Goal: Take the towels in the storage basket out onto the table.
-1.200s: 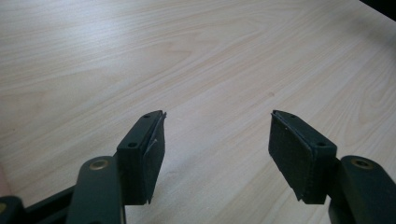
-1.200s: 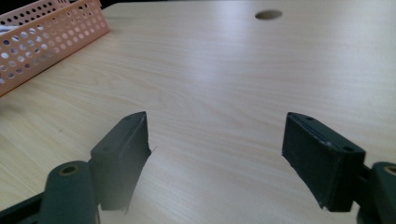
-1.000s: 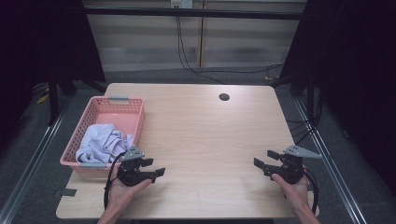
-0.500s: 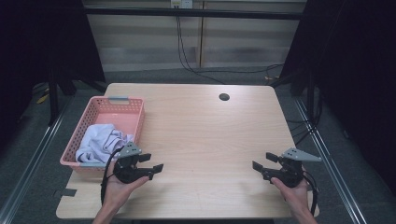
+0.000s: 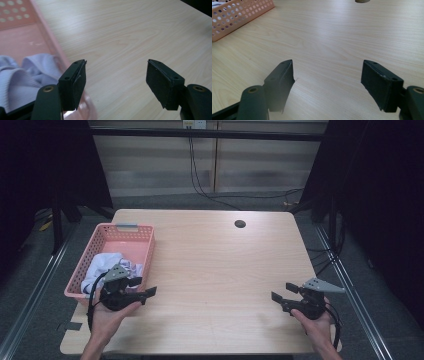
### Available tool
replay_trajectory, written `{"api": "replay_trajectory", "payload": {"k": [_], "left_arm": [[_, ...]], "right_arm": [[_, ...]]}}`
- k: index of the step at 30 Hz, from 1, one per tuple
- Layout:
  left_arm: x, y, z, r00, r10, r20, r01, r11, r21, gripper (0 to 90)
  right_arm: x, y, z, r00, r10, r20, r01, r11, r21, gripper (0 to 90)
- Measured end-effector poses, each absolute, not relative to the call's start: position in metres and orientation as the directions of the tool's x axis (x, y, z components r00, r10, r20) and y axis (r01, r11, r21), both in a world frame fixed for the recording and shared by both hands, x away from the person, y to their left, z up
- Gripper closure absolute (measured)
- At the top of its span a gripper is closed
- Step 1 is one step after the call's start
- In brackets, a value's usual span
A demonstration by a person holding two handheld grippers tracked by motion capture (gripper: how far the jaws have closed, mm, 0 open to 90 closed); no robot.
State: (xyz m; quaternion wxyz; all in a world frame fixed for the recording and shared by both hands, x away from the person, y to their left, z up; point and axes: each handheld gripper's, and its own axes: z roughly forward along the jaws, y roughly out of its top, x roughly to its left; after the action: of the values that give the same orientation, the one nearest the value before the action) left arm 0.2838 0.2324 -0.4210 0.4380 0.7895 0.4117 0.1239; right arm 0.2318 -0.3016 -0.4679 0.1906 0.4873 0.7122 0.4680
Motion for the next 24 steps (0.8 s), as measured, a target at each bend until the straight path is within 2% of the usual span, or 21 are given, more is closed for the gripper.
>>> {"api": "replay_trajectory", "payload": {"k": [9,24], "left_arm": [[0.286,0.261,-0.408,0.598,0.789,-0.140,0.561,-0.287,0.777,30.9],[0.320,0.315,-0.396,0.505,0.855,-0.121,0.635,-0.274,0.722,25.1]], "right_arm": [[0.232,-0.301,-0.467,-0.448,0.875,0.182,0.515,0.086,0.853,22.2],[0.233,-0.294,-0.468,-0.469,0.865,0.179,0.530,0.113,0.840,19.9]]}}
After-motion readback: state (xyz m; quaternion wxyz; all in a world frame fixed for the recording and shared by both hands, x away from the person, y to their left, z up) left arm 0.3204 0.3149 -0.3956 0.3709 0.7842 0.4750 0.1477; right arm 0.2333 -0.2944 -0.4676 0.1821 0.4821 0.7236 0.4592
